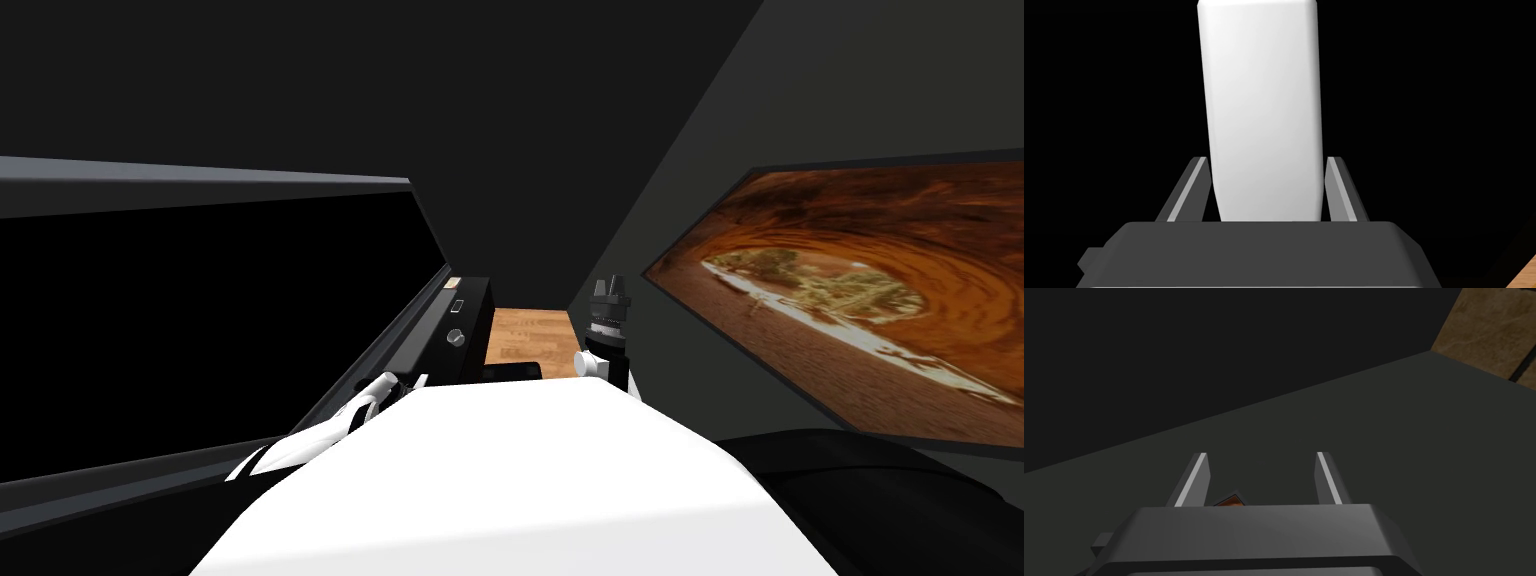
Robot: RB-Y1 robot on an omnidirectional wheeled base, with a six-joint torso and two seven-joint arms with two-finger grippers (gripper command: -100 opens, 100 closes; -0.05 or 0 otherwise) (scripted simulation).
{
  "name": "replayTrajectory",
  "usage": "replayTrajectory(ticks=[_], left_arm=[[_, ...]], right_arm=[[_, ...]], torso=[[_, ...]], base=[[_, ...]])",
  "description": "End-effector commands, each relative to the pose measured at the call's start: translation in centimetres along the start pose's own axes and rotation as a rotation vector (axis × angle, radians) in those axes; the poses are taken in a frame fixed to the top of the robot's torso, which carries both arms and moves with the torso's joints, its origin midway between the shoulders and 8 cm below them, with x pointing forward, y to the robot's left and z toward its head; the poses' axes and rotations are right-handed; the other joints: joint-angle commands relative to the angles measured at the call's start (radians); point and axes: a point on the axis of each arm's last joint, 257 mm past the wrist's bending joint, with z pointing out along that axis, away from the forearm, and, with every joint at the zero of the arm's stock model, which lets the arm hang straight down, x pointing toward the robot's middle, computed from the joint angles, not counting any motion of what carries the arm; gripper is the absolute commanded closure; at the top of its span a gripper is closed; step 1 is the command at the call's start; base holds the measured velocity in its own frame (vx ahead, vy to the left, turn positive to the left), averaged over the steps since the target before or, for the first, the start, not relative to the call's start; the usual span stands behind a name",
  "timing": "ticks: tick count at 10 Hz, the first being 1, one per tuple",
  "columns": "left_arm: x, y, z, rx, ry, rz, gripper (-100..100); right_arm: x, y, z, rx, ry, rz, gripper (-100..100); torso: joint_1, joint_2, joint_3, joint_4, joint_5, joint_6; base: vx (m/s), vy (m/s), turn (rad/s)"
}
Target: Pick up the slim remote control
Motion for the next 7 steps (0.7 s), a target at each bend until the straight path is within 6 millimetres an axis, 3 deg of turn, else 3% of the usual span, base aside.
replayTrajectory(ticks=[1, 2, 6, 7], left_arm=[[0.0, 0.0, 0.0, 0.000, 0.000, 0.000, 0], [0.2, -1.2, -0.9, 0.000, 0.000, -0.007, 100], [0.3, -1.7, -1.4, 0.001, 0.000, -0.011, 100], [0.3, -1.7, -1.4, 0.001, 0.000, -0.011, 0]], right_arm=[[0.0, 0.0, 0.0, 0.000, 0.000, 0.000, 0], [0.0, 0.0, 0.0, 0.000, 0.000, 0.000, 0], [0.0, 0.0, 0.0, 0.000, 0.000, 0.000, 0], [0.0, 0.0, 0.0, 0.000, 0.000, 0.000, 0]], torso=[[0.000, 0.000, 0.000, 0.000, 0.000, 0.000], [0.000, 0.000, 0.000, 0.000, 0.000, 0.000], [0.000, 0.000, 0.000, 0.000, 0.000, 0.000], [0.000, 0.000, 0.000, 0.000, 0.000, 0.000]], base=[[0.000, 0.000, 0.000], [0.002, 0.014, -0.012], [-0.001, -0.003, -0.011], [0.000, 0.000, 0.000]])
